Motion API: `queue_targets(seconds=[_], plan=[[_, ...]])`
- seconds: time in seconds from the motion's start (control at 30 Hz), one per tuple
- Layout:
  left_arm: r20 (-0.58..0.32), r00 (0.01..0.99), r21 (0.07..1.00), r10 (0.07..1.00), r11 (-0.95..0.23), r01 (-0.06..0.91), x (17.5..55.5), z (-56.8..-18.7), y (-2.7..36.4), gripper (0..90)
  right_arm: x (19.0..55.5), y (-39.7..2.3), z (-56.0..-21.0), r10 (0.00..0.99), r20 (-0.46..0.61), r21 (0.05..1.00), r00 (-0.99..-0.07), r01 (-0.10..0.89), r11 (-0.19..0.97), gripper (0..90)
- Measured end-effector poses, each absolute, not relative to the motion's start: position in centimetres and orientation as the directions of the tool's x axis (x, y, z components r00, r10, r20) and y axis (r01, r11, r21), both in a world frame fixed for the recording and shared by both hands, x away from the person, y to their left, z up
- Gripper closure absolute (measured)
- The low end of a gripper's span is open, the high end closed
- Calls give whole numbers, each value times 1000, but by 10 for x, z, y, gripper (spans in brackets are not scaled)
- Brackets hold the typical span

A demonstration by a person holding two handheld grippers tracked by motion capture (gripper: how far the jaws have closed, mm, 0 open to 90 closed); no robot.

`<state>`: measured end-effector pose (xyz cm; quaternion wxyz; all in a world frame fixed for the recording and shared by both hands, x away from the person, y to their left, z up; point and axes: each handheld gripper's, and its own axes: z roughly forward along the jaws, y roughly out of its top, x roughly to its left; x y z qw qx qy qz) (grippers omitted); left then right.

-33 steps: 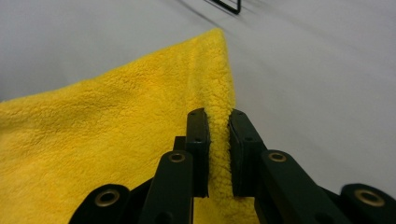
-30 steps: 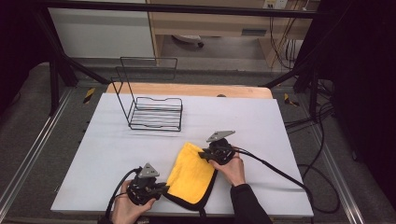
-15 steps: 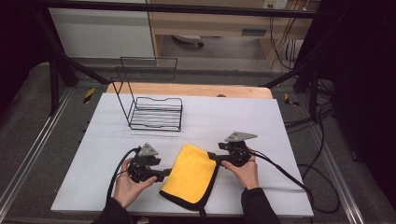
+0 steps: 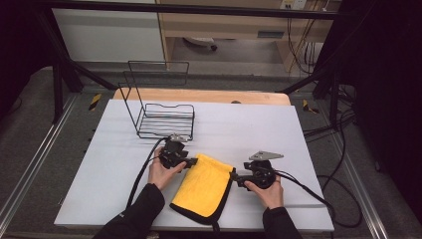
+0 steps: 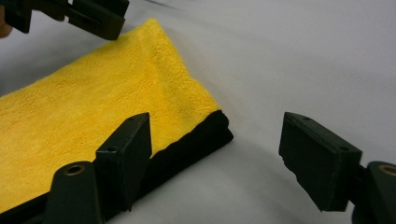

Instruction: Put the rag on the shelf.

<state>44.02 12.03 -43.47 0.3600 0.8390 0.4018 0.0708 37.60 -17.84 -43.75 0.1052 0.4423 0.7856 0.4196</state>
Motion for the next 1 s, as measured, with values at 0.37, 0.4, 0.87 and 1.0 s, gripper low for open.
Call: queue_targets(seconds=[0.37,0.4,0.87,1.0], plan=[[-237,677,645,696,-409,646,442,-442,112,737,386,-171,-448,814,248,722,-525,660,206,453],[-240,675,642,697,-408,649,441,-442,112,799,388,-170,-451,816,259,710,-517,675,203,474],[-203,671,692,713,-381,614,415,-419,134,850,395,-150,-444,790,312,689,-528,698,194,792],[-218,630,688,745,-341,641,404,-419,152,848,403,-135,-440,763,283,709,-581,662,241,799]])
